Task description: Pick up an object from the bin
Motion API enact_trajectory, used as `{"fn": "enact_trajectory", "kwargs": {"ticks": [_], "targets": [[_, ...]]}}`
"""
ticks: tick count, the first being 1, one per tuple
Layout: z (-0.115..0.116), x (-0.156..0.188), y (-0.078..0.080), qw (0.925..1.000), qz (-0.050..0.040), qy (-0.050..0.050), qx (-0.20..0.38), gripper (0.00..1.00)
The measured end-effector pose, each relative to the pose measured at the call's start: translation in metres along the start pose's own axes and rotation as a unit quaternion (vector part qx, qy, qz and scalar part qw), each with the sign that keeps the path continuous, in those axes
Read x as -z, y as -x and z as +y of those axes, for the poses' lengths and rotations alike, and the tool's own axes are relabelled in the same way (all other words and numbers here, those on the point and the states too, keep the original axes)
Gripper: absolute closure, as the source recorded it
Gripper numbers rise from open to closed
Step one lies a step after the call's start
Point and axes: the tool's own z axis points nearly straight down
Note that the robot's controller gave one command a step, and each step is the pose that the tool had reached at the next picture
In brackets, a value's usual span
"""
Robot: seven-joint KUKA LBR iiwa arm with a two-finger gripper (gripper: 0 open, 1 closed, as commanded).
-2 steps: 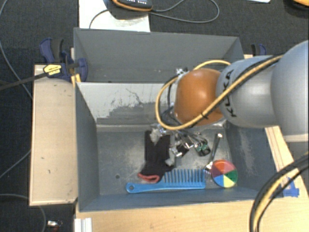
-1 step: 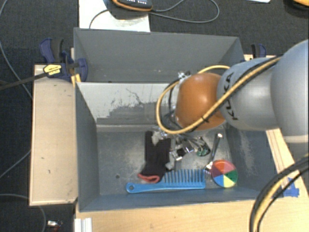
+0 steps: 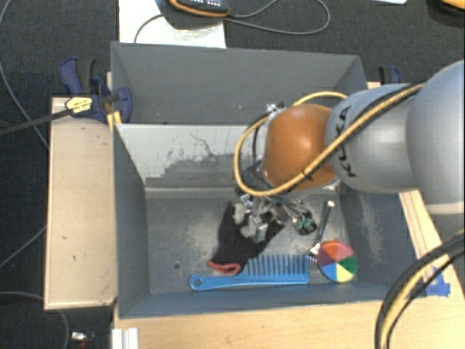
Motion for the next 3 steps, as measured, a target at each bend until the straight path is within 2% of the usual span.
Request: {"fn": "enact_trajectory", "kwargs": {"ticks": [1, 2, 3], "targets": [[0.0, 0.0, 0.0, 1.0, 0.0, 0.0, 0.0, 1.0], [0.001, 0.037, -0.002, 1.0, 0.0045, 0.002, -0.001, 1.0], [0.0, 0.077, 0.001, 1.0, -0.001, 0.0, -0.001, 1.0]]}}
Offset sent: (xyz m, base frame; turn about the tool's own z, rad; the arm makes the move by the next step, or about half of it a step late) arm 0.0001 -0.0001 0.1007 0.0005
